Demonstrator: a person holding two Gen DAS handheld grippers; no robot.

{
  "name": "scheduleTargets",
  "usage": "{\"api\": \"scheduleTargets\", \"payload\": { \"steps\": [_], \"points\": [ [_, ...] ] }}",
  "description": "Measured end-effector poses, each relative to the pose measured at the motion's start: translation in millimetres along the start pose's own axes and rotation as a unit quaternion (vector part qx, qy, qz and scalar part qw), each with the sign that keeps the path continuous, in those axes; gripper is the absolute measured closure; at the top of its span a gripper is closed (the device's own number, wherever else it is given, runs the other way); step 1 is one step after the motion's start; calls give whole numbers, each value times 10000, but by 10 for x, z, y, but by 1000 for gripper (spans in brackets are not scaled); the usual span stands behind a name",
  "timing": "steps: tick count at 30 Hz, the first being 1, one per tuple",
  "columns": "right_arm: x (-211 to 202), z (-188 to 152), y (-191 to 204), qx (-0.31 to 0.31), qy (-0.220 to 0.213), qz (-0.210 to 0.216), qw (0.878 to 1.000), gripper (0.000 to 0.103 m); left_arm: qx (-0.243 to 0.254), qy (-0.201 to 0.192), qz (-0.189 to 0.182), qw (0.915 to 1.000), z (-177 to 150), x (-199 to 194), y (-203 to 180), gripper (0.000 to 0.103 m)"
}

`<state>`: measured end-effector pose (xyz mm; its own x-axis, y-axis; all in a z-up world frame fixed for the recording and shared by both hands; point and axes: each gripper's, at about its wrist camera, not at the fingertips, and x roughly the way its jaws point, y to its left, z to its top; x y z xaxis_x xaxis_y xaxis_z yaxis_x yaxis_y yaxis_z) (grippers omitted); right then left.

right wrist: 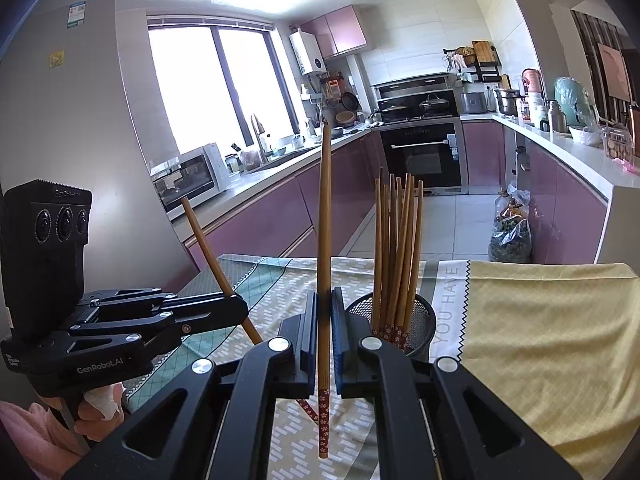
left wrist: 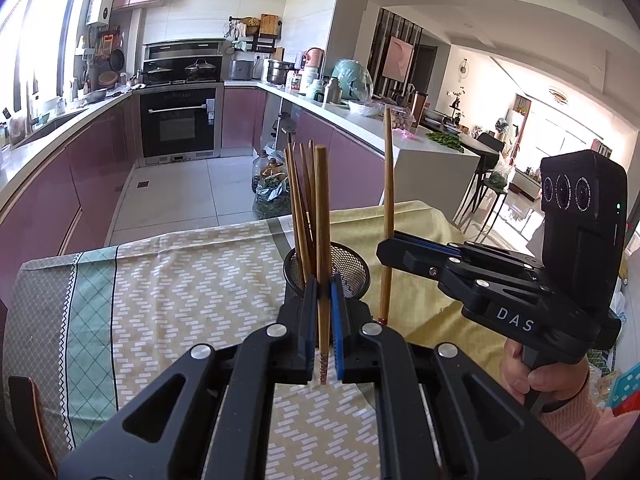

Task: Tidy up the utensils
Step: 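Lower the left tool's chopstick into the mesh cup while the right tool holds its chopstick beside it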

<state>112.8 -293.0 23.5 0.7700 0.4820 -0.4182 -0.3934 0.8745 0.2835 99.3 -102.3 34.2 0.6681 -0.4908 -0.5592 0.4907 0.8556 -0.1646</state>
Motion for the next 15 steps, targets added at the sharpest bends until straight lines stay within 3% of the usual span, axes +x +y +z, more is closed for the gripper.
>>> {"api": "scheduleTargets", "payload": {
  "steps": [15],
  "points": [
    [-4, 92, -6, 48, -37, -1, 10000, 97, 49, -18, -82, 10000, 137, -54, -6, 96]
  ]
}}
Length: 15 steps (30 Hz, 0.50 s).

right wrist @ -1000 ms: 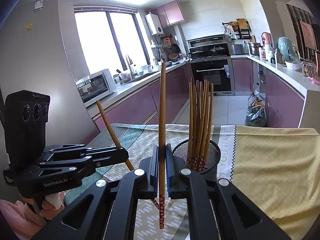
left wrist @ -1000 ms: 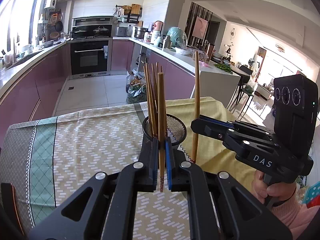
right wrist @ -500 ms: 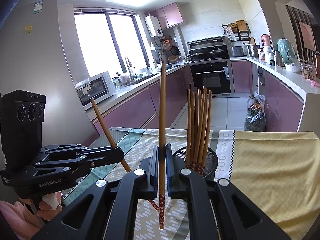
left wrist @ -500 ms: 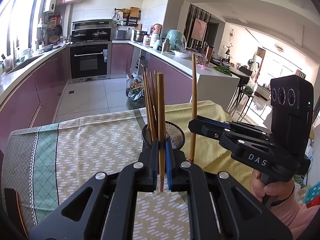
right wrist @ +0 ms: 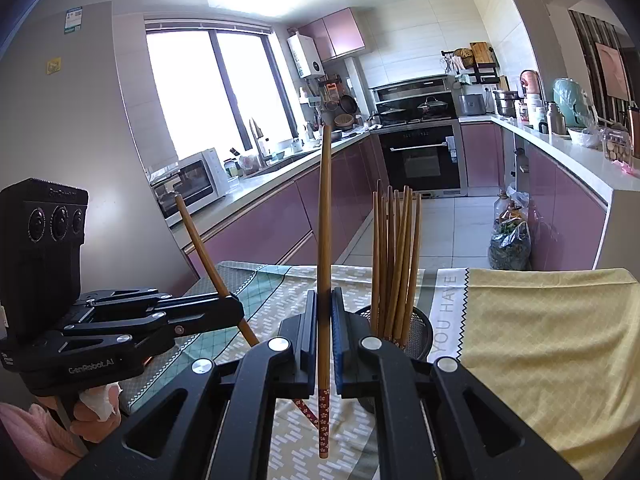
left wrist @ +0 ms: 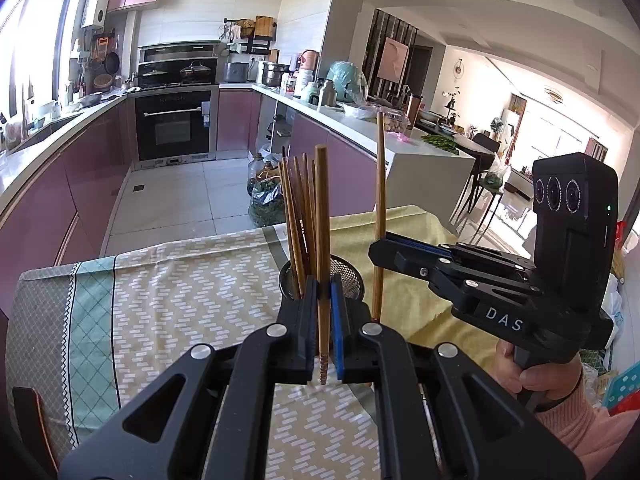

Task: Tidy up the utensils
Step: 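Lower the left tool's chopstick into the mesh cup while the right tool holds its chopstick beside it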

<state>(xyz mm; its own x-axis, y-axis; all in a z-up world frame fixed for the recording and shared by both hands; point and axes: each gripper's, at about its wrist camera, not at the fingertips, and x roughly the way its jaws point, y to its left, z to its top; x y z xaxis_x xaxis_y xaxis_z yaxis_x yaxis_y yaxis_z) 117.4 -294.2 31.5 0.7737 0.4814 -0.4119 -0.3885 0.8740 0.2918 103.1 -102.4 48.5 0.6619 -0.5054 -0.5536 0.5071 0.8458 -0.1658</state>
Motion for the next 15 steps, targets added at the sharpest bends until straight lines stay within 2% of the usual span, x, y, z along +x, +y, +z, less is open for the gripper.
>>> {"api": "scheduleTargets", "payload": {
  "steps": [15],
  "points": [
    [-14, 142, 20, -47, -33, -6, 10000, 97, 63, -76, -33, 9999, 122, -61, -42, 96]
  ]
}}
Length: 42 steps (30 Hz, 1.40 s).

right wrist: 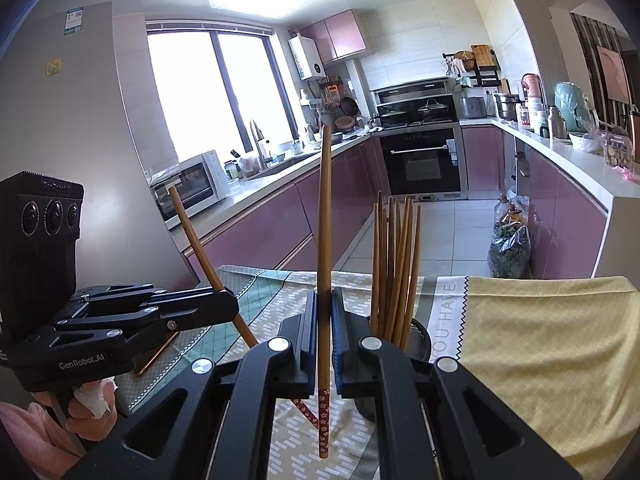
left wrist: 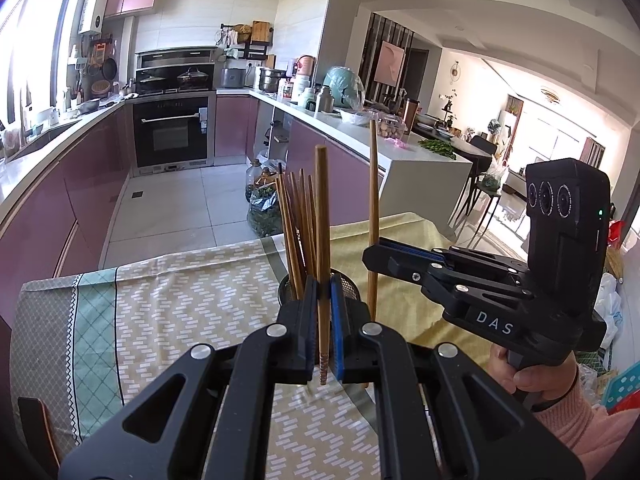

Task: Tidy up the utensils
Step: 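Lower the left tool's chopstick into the mesh cup while the right tool holds its chopstick beside it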

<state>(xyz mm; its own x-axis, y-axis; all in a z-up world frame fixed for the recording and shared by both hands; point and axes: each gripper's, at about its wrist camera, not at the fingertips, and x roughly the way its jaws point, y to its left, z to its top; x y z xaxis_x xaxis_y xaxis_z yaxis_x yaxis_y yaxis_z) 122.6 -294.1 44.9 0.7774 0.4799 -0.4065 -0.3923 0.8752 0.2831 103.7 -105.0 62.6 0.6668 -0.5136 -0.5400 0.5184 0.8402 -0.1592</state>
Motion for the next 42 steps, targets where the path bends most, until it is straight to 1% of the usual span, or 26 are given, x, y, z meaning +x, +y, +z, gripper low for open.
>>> {"api": "scheduleTargets", "payload": {
  "steps": [10, 27, 33, 42],
  "points": [
    [3, 51, -44, -5, -45, -7, 10000, 97, 24, -43, -80, 10000, 45, -31, 5, 96],
    [19, 142, -72, -92, -128, -11, 9999, 97, 70, -191, -201, 9996, 239, -59, -43, 96],
    [28, 213, -92, -105, -186, -24, 9998, 97, 82, -266, -214, 9994, 295, -86, -47, 96],
    [31, 233, -66, -127, -242, -39, 9996, 97, 75, -401, -186, 9990, 353, -95, -70, 96]
  ]
}}
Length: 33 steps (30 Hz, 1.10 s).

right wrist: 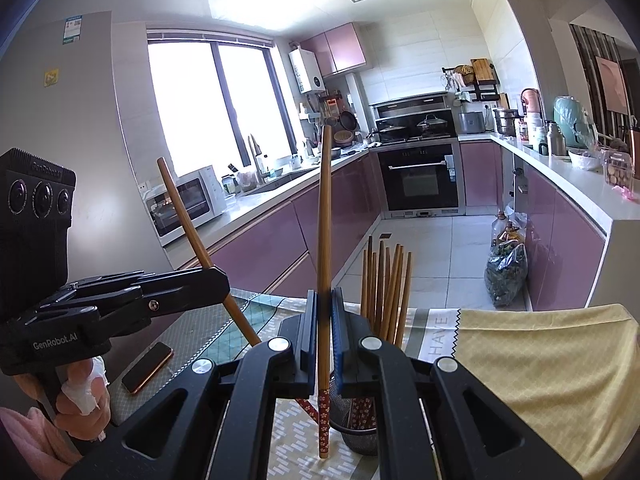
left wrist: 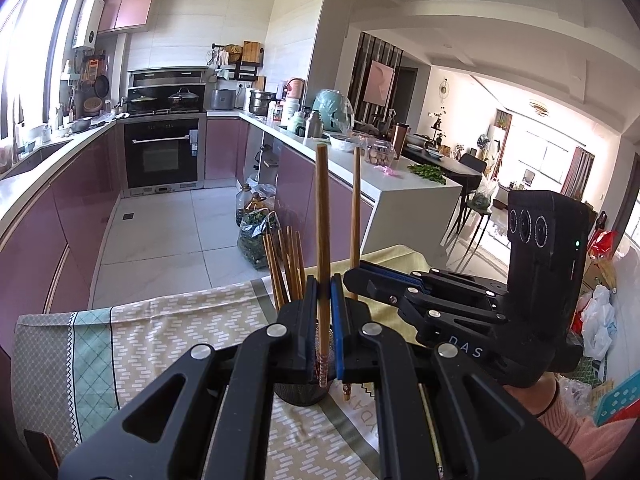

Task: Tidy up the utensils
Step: 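Lower the left tool's chopstick into the mesh cup while the right tool holds its chopstick beside it, then lower the right tool's chopstick into the mesh cup beside the left tool's chopstick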

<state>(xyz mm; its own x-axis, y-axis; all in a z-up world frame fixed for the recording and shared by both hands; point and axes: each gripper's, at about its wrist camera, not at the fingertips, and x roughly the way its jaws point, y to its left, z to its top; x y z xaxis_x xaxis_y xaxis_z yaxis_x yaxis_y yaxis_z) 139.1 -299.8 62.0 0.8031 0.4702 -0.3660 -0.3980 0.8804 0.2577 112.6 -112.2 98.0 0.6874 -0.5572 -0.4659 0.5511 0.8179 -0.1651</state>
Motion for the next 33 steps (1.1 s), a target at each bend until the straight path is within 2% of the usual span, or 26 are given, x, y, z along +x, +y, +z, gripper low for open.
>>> {"api": "scheduleTargets", "payload": {
  "steps": [21, 33],
  "points": [
    [23, 71, 14, 1, -88, -110, 9999, 97, 69, -68, 124, 9999, 112, 57, -74, 96],
    [111, 99, 8, 49, -117, -204, 9997, 97, 13, 33, 212, 9998, 150, 168, -38, 96]
  ]
}}
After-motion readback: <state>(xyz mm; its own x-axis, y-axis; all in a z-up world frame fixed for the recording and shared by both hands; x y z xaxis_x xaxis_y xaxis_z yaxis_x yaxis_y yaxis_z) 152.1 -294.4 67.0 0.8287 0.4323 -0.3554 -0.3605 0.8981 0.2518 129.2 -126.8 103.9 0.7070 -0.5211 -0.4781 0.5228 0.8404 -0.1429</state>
